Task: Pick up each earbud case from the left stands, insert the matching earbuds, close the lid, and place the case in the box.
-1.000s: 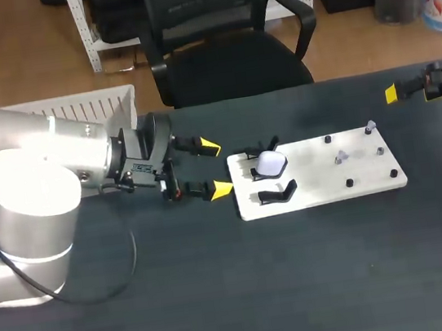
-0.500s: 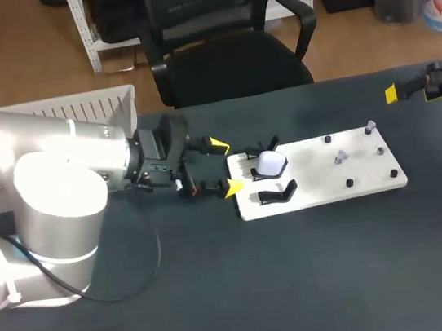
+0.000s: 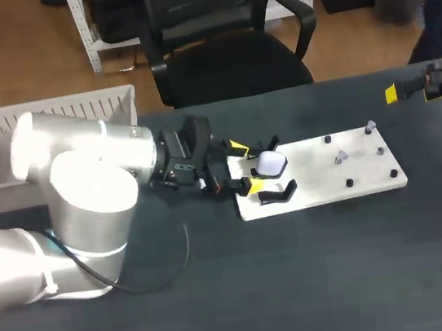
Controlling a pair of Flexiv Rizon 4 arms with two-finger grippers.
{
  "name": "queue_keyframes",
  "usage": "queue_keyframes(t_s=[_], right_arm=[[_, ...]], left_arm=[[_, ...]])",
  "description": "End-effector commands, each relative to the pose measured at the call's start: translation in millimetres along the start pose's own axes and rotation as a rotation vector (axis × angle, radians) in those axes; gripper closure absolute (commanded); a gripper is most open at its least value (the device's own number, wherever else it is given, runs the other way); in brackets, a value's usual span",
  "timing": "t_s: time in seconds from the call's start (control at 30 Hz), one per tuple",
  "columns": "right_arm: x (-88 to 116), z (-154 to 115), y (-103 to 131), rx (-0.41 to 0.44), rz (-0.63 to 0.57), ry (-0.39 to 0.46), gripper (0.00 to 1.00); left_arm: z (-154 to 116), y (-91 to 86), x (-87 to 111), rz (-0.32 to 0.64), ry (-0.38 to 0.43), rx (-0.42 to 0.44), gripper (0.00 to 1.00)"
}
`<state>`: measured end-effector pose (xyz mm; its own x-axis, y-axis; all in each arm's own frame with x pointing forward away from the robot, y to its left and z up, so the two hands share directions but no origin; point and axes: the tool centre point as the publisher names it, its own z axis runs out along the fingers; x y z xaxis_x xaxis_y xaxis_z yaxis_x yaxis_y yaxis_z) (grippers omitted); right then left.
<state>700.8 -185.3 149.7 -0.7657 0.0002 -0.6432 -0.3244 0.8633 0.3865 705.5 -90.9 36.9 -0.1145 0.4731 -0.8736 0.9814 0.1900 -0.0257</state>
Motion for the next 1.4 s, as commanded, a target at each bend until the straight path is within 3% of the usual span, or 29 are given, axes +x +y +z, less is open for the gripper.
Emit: queue_keyframes(t_s=[0.03,0.13,0.73,1.03,1.4], right_arm=[[0.3,-0.2,0.2,0.002,0.0,0.0,0.0],[0.3,-0.2,0.2,0.002,0.0,0.0,0.0],[0.3,-0.2,0.2,0.002,0.0,0.0,0.0],[0.3,-0.2,0.2,0.002,0.0,0.0,0.0],[0.3,-0.2,0.2,0.002,0.0,0.0,0.0]], left_arm=[[11.8,7.0,-1.7,-0.008,0.006,0.015,0.05],[16.8,7.9,-1.1,-0.016,0.001,0.02,0.13],[32.5,10.4,2.5,-0.043,-0.02,0.065,0.3],[36.2,11.1,5.3,-0.047,-0.023,0.072,0.31],[42.3,11.8,3.3,-0.045,-0.032,0.091,0.4]])
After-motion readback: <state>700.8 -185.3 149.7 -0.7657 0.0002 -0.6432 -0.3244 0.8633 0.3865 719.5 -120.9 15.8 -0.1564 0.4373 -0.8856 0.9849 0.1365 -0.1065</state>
